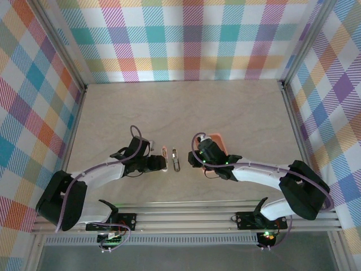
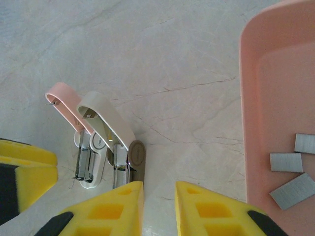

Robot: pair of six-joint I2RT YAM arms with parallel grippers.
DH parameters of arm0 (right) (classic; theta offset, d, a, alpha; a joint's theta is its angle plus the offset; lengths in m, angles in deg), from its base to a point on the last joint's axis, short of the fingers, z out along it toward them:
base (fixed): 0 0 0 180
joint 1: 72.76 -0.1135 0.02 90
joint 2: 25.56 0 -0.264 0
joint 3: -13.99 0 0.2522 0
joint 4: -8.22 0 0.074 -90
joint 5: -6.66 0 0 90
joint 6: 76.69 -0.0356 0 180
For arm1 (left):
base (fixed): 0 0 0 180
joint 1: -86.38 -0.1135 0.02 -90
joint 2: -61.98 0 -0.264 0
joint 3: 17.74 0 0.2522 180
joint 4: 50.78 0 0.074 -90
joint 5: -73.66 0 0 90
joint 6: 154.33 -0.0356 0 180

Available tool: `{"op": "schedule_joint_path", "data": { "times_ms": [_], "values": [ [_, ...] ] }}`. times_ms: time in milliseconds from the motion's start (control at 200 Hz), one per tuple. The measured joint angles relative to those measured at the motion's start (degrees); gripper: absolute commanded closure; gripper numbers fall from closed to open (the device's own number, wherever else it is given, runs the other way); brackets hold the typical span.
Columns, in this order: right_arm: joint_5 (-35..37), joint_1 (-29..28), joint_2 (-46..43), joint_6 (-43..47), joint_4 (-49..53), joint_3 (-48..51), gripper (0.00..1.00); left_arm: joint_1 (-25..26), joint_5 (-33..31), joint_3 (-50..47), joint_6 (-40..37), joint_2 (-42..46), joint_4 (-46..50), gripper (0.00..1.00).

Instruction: Load the staples into the stapler

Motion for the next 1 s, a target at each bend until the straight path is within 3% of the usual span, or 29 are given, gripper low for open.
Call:
{"op": "schedule_joint_path", "data": {
  "times_ms": [570, 1000],
  "values": [
    [-0.15, 1.25, -3.34, 1.73, -0.37, 3.17, 0.76, 1.07, -3.34, 6.58, -0.44, -8.41, 2.86, 0.57],
    [-0.2, 1.77, -3.37, 2.1, -0.35, 4.09, 0.76, 1.11, -3.69, 8.5, -0.46, -10.25, 4.31, 0.57]
  ]
}}
